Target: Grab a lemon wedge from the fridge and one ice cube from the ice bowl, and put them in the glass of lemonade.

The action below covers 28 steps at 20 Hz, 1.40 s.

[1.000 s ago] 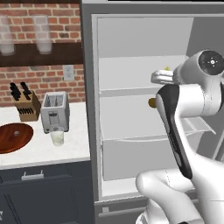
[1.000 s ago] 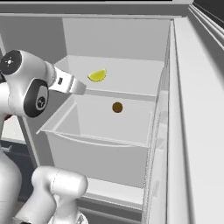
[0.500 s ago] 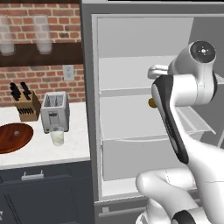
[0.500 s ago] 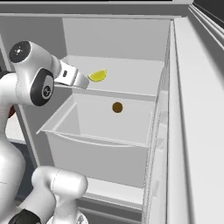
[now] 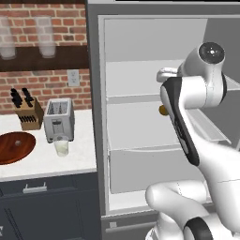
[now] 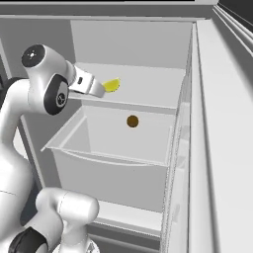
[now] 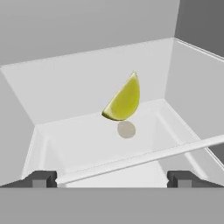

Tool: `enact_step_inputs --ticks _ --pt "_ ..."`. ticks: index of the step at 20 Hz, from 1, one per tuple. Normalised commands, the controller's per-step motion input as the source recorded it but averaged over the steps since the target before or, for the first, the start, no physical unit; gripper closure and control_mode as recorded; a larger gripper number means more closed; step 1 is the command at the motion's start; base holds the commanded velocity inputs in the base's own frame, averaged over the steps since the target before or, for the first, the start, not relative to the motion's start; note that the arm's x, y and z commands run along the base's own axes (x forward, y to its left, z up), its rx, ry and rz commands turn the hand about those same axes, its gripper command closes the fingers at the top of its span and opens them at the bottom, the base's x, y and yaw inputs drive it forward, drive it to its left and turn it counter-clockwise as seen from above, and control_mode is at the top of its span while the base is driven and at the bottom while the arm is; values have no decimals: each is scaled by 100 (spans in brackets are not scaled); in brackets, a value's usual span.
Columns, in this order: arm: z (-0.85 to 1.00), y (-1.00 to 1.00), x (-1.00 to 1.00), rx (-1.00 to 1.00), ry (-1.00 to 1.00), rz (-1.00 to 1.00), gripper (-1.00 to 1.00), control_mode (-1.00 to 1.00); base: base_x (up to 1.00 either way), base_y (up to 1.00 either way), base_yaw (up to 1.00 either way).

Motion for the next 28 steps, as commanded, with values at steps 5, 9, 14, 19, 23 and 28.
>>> enact_step_inputs --ticks 5,9,14,19,23,28 --pt "-1 -12 20 0 0 0 -100 -100 0 0 0" --pt "-1 -5 27 0 0 0 -100 -100 0 0 0" --pt "-12 0 30 0 0 0 -100 -100 0 0 0" --pt "-22 0 30 0 0 0 -100 -100 0 0 0" --pt "-3 -5 28 0 0 0 -100 -100 0 0 0" --pt "0 -4 33 0 0 -2 -100 -100 0 0 0"
